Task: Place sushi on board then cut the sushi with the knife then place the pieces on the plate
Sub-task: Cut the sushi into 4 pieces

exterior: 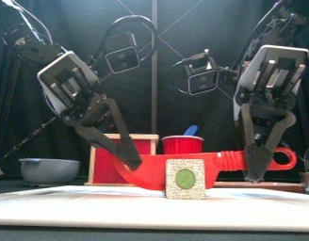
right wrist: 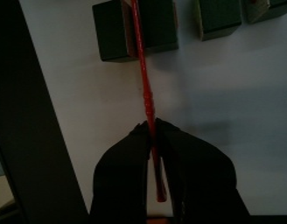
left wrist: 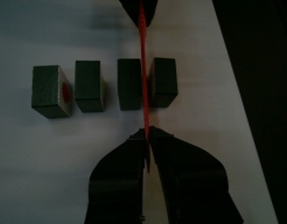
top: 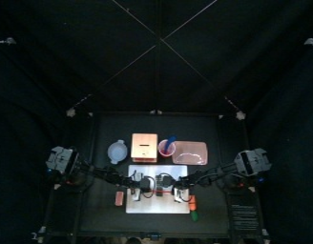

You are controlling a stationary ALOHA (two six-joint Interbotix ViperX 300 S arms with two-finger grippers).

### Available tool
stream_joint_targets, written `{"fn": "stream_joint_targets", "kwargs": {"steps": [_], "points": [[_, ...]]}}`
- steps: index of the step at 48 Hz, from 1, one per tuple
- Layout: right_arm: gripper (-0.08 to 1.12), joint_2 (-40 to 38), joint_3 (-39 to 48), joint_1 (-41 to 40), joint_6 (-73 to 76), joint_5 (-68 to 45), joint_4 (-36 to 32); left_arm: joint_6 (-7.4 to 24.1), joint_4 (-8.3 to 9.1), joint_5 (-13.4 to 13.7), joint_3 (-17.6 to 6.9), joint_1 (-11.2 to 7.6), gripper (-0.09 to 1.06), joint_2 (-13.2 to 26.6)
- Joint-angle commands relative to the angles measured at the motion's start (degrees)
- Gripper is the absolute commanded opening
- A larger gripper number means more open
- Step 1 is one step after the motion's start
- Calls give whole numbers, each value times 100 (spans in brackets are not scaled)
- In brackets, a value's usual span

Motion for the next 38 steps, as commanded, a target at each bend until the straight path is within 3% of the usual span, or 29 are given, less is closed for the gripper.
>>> {"fn": "stream_joint_targets", "kwargs": {"steps": [1,26,38], "points": [[51,-70,-123,0,0,18,-9,9,-26,-9,-88,-26,52,-44],[51,-88,-158,-26,-9,18,-53,26,-18,-9,-114,9,52,-62],[51,-272,-281,-18,-9,167,-53,35,0,-9,-123,9,52,-290]]}}
